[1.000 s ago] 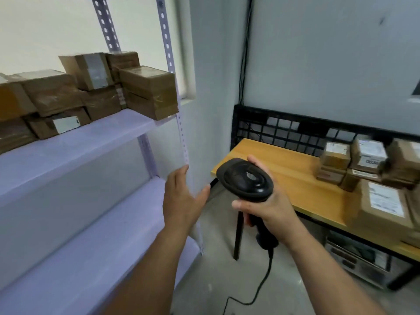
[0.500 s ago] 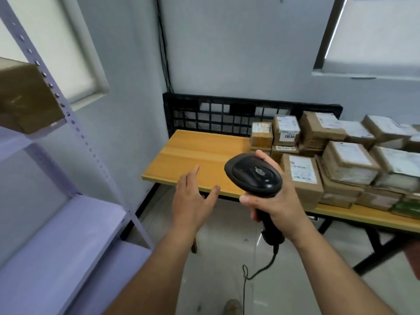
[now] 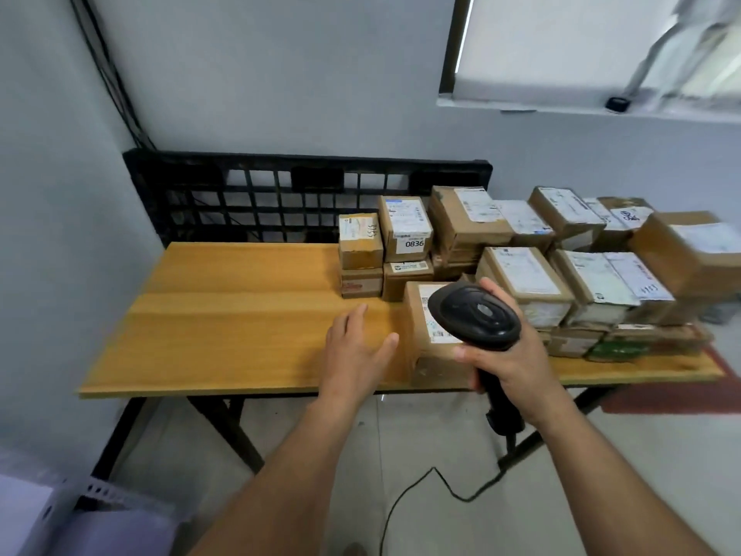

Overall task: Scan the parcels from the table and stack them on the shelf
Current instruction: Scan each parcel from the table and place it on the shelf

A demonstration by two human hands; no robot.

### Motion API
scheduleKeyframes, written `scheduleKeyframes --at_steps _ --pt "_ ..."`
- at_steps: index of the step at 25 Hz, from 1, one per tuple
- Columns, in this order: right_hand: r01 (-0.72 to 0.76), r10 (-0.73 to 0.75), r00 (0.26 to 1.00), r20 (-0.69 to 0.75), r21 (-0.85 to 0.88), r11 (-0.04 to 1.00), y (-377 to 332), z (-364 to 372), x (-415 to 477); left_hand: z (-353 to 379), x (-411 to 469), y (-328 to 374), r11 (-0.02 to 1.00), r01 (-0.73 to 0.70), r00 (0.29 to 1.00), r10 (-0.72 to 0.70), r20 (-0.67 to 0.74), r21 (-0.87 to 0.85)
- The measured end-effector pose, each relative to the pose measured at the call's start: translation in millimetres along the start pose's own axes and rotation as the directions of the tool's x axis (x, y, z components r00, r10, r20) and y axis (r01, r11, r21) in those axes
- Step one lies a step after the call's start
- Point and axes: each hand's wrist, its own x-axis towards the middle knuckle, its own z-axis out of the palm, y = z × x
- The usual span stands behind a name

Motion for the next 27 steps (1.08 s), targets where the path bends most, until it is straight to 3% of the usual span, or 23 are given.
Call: scheduleKeyframes --at_steps 7,14,21,27 --pt "-0.125 0.111 0.986 -0.124 -0.113 0.986 23 -19 40 44 55 5 0.998 0.055 0.974 -0.045 0.224 -0.037" --pt "-0.287 0.272 0.949 -0.157 -0.083 0.954 69 -37 52 80 76 8 0.977 0.212 0.872 -0.204 0.444 0.031" --pt "-0.348 0.343 0.938 -0.057 -0.137 0.928 83 -47 63 98 68 10 0.945 0.319 0.831 -0.240 0.502 -0.076" --pt "-0.365 0.370 0.926 0.070 -0.071 0.928 85 -61 69 87 63 15 0.920 0.374 0.809 -0.265 0.526 -0.113"
